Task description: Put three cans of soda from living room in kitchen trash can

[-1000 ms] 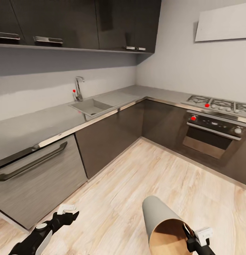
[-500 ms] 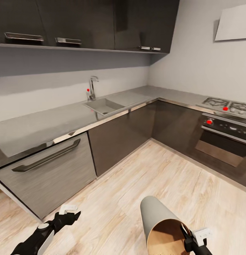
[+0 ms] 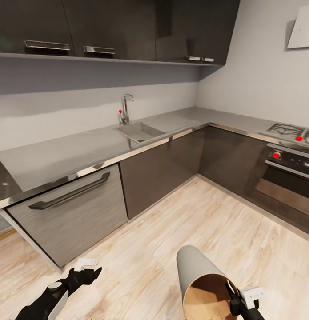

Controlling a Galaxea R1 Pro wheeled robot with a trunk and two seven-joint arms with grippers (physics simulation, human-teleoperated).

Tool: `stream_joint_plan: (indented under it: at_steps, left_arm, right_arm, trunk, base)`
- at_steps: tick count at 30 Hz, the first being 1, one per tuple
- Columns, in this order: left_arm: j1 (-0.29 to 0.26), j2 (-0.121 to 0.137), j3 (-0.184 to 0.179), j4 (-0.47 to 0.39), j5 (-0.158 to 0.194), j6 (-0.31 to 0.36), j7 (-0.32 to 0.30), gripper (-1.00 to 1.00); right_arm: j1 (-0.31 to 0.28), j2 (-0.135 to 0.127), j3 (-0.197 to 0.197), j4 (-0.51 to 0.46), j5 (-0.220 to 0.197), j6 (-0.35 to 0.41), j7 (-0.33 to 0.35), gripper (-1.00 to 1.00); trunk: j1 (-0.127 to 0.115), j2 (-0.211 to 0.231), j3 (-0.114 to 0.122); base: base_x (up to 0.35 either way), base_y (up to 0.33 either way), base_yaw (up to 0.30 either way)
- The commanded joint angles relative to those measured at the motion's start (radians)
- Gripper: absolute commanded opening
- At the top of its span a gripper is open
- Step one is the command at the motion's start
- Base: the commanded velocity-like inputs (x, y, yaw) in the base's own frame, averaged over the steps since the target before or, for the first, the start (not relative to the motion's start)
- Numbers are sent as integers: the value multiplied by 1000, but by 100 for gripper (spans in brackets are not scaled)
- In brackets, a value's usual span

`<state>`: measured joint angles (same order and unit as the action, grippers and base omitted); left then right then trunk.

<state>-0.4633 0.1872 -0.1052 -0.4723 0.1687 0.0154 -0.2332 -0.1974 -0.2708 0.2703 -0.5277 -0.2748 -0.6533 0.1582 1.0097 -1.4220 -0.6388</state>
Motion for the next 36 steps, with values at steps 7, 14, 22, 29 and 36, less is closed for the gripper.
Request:
stream_joint_plan:
  at_steps: [7, 14, 22, 29, 36]
  left_arm:
    - [0, -1, 0, 1, 0, -5, 0, 100]
    - [0, -7, 0, 2, 0, -9, 0, 100]
    - [0, -7, 1, -4, 4, -10, -7, 100]
    - [0, -1, 2, -11, 7, -17, -13, 100]
    - [37, 10, 7, -1, 12, -47, -33, 100]
  right_arm:
    - [0, 1, 2, -2, 2, 0, -9, -100]
    - [0, 1, 3, -1, 2, 0, -11, -100]
    - [0, 1, 3, 0, 2, 0, -10, -100]
    - [0, 0, 3, -28, 5, 0, -5, -100]
    - [10, -5, 14, -162, 7, 8, -1, -100]
  trunk:
    - [0, 0, -5]
    - [0, 0, -9]
    - [0, 0, -14]
    - [0, 0, -18]
    - [0, 0, -22]
  base:
    - [0, 0, 214]
    - [-25, 35, 219]
    - [-144, 211, 219]
    - [-159, 182, 220]
    - [-121, 124, 220]
